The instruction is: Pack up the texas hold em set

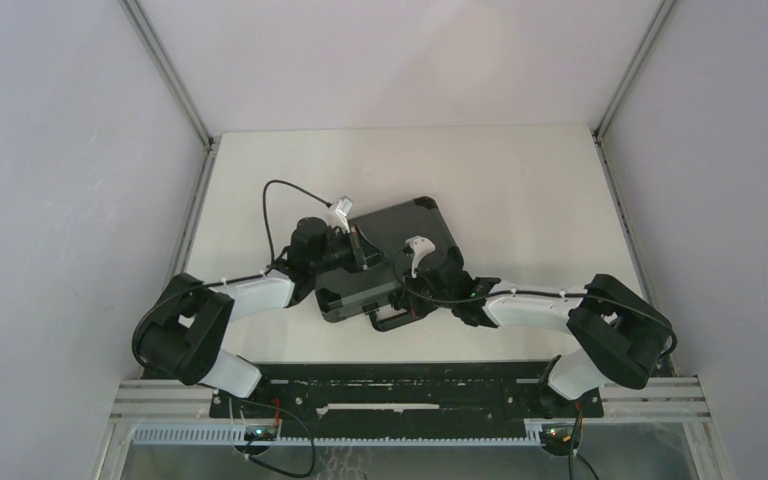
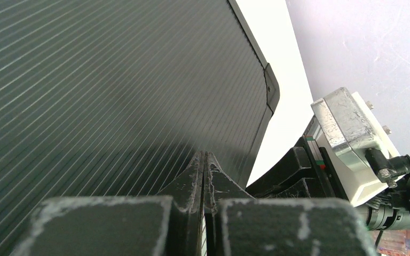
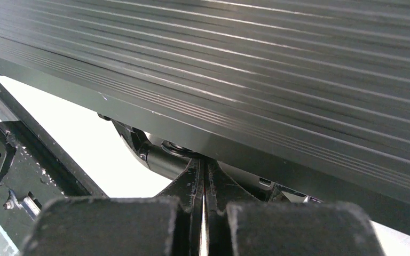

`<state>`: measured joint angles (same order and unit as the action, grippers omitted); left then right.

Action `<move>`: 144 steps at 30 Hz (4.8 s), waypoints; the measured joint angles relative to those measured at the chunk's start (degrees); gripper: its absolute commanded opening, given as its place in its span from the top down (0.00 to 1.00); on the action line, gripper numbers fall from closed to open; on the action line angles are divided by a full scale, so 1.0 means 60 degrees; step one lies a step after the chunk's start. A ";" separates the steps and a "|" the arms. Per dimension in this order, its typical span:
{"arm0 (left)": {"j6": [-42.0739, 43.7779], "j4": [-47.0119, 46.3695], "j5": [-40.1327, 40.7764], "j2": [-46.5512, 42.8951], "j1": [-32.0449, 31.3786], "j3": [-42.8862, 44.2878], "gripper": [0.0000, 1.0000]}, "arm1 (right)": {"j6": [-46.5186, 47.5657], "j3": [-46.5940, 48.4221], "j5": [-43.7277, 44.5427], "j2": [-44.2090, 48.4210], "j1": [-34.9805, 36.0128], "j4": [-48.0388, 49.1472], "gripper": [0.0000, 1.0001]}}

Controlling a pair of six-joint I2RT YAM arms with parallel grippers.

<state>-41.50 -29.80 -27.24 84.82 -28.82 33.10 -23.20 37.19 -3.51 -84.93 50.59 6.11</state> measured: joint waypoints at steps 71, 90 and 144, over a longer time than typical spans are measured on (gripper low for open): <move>-0.0084 0.0270 0.0554 0.0040 -0.0324 0.0200 1.00 | -0.3151 -0.3100 0.0747 -0.1351 0.1938 0.6342 1.00; -0.0084 0.0160 0.0517 0.0117 -0.0324 0.0200 1.00 | -0.2885 -0.3548 0.0211 -0.0780 0.0871 0.6131 1.00; -0.0015 0.0444 0.0517 -0.0226 -0.0146 0.0051 1.00 | -0.0903 -0.1373 -0.1275 -0.0033 -0.0663 0.2659 1.00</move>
<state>-41.58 -27.14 -24.14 83.46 -29.69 33.41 -28.62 28.95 -11.16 -85.12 46.61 22.06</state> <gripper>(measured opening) 0.004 0.003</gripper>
